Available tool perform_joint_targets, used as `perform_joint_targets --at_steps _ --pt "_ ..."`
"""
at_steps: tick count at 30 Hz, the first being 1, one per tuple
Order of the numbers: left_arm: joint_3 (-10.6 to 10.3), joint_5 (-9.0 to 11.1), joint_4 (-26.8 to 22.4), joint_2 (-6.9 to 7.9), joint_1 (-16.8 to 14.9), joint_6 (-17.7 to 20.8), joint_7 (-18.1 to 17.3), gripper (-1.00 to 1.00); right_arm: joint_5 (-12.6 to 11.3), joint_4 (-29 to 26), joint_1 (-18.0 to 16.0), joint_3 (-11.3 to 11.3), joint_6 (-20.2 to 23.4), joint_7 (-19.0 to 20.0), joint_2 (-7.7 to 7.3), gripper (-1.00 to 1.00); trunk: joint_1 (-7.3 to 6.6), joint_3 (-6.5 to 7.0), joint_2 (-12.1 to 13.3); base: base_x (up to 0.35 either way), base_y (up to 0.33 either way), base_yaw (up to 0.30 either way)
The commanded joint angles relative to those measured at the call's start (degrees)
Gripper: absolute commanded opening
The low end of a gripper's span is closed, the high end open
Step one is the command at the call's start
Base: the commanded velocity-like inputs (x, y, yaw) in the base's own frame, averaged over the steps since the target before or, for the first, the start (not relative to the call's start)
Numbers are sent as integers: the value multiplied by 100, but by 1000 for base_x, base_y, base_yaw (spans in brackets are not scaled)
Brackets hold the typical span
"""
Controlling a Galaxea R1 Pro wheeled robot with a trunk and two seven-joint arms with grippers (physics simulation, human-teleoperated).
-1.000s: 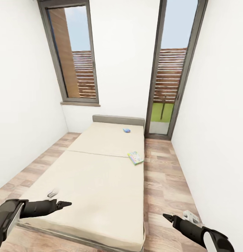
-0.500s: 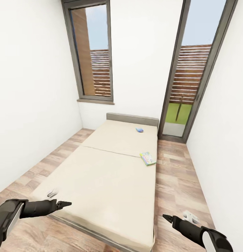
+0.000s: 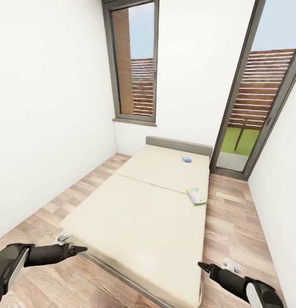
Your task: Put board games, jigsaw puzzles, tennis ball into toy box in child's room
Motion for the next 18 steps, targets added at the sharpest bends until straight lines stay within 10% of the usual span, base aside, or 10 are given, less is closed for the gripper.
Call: perform_joint_targets --at_steps 1,18 --pt "6 -5 1 -2 -8 52 -20 100 -5 -6 -4 -3 35 21 1 100 3 -17 -13 0 0 271" --pt "6 -3 1 2 -9 52 -20 100 -5 -90 -4 15 53 32 1 100 3 -92 -13 0 0 271"
